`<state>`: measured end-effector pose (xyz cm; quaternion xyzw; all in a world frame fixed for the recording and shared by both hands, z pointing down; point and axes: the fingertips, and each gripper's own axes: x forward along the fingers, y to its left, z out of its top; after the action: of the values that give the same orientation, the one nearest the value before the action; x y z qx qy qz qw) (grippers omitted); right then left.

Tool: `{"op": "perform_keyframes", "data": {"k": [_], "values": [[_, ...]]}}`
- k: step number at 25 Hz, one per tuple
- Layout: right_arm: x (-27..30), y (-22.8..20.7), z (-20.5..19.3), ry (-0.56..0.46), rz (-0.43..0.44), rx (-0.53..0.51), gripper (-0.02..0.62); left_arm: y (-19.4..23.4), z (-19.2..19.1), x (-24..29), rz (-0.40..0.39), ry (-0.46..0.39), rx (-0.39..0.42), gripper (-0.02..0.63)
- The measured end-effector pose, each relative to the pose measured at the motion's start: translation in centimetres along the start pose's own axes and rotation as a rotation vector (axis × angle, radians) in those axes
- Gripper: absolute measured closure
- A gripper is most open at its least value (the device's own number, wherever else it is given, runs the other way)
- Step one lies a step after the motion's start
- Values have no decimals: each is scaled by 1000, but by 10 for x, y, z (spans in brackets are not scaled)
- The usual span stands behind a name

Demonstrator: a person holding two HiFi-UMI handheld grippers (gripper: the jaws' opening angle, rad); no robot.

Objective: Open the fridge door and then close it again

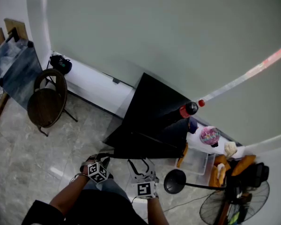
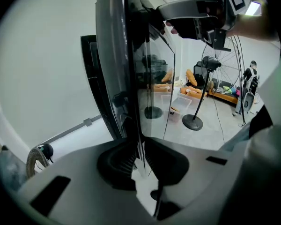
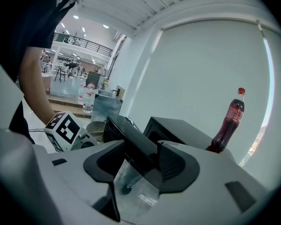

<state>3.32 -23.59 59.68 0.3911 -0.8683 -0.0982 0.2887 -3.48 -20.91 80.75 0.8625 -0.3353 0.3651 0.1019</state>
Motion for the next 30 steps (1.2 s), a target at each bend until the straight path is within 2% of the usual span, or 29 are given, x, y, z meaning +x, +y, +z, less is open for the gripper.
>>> {"op": "perform_keyframes", "data": {"k": [10, 16, 20, 30], "values": [[-24, 15, -8, -28, 58, -30, 373, -34, -11, -11, 64, 38, -57, 554], [-37, 24, -15, -111, 112, -71, 373, -54, -18, -15, 156, 53, -141, 552], [-51, 32, -16, -148, 178, -104, 373, -74, -23, -22, 214, 64, -181, 552], [-101, 46, -30, -223, 304, -182, 376, -140, -26, -36, 340, 71, -291, 554]]}}
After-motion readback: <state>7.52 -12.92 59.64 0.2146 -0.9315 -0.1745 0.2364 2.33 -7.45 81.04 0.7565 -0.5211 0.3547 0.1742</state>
